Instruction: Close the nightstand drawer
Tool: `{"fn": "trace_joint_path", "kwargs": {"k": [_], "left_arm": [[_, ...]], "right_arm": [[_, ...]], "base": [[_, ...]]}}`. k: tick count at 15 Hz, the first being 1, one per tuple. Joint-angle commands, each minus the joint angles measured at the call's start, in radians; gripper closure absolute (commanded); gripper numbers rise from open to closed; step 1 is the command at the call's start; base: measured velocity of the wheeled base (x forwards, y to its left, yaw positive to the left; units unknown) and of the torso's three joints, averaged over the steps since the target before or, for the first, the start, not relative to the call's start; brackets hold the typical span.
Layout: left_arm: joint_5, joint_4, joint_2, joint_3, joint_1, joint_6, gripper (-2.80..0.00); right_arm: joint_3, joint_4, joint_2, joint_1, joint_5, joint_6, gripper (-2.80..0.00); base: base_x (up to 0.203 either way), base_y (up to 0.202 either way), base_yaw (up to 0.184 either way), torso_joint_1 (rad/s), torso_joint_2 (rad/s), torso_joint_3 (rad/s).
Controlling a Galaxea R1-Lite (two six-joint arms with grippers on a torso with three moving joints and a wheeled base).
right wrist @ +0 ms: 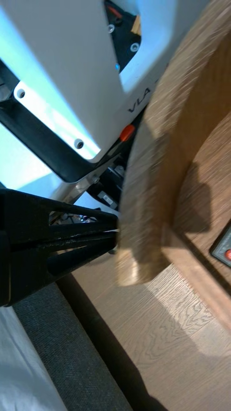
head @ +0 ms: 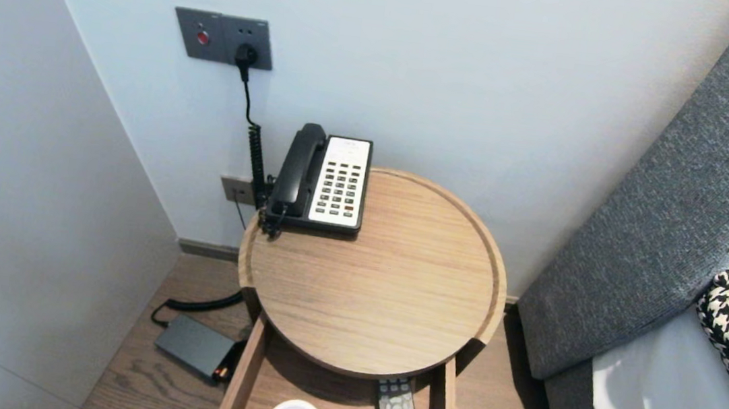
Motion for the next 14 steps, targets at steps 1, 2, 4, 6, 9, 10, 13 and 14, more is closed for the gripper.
{"fn": "trace_joint_path", "kwargs": {"k": [1, 2, 4, 6, 9, 10, 13, 14], "left_arm": [[0.000, 0.000, 0.000, 0.012, 0.000, 0.000, 0.00], [0.000, 0.000, 0.000, 0.012, 0.000, 0.000, 0.00], [0.000, 0.000, 0.000, 0.012, 0.000, 0.000, 0.00], [0.001, 0.000, 0.000, 0.012, 0.000, 0.000, 0.00], [0.000, 0.001, 0.000, 0.012, 0.000, 0.000, 0.00], [-0.001, 0.000, 0.000, 0.012, 0.000, 0.000, 0.00], [0.001, 0.000, 0.000, 0.012, 0.000, 0.000, 0.00], [0.001, 0.000, 0.000, 0.012, 0.000, 0.000, 0.00]], "right_arm": [[-0.020, 0.000, 0.031, 0.000, -0.002, 0.002, 0.00], [-0.029, 0.001, 0.039, 0.000, -0.006, 0.002, 0.00], [-0.048, 0.001, 0.047, -0.002, -0.014, 0.003, 0.00], [-0.065, 0.001, 0.056, -0.007, -0.019, 0.003, 0.00], [-0.100, 0.001, 0.079, -0.013, -0.031, 0.003, 0.00], [-0.116, 0.002, 0.088, -0.022, -0.031, 0.003, 0.00], [-0.168, 0.002, 0.117, -0.055, -0.031, 0.000, 0.00], [-0.188, 0.002, 0.128, -0.071, -0.031, -0.001, 0.00]], "base": [[0.000, 0.000, 0.000, 0.000, 0.00, 0.000], [0.000, 0.000, 0.000, 0.000, 0.00, 0.000], [0.000, 0.000, 0.000, 0.000, 0.00, 0.000], [0.000, 0.000, 0.000, 0.000, 0.00, 0.000], [0.000, 0.000, 0.000, 0.000, 0.00, 0.000], [0.000, 0.000, 0.000, 0.000, 0.00, 0.000], [0.000, 0.000, 0.000, 0.000, 0.00, 0.000], [0.000, 0.000, 0.000, 0.000, 0.00, 0.000]]}}
